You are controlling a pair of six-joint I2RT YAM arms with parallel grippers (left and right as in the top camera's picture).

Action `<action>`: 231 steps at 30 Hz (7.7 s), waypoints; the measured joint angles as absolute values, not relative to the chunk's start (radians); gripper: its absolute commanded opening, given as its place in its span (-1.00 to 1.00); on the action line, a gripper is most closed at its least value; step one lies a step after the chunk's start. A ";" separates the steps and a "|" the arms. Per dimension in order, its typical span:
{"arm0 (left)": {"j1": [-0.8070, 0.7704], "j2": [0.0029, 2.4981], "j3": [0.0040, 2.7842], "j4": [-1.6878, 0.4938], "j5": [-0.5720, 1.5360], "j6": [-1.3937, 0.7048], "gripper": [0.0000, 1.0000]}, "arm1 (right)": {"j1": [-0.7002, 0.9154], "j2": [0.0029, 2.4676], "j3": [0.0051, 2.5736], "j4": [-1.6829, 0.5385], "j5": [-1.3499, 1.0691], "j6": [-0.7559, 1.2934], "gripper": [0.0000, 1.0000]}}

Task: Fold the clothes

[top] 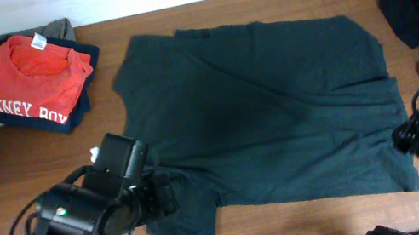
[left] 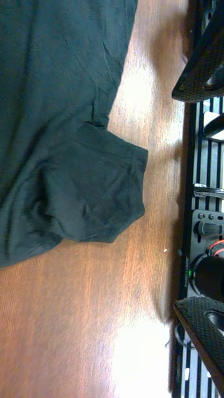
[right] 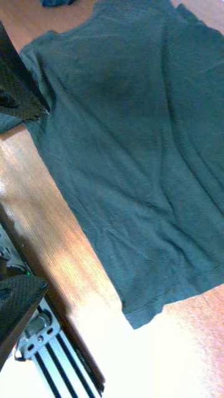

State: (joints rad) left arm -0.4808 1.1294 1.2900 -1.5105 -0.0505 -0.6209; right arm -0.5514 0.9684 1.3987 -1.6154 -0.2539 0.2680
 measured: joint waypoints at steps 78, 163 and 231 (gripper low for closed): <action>-0.354 1.473 0.662 -0.982 0.179 -0.725 -0.81 | -0.551 0.899 0.948 -1.452 -0.272 0.270 0.78; -0.354 1.474 0.658 -0.959 0.211 -0.719 -0.98 | -0.715 1.330 0.649 -0.849 0.141 0.778 0.50; -0.354 1.197 0.901 -1.234 0.209 -0.607 -0.99 | -0.714 1.511 0.926 -1.122 0.105 0.785 -0.92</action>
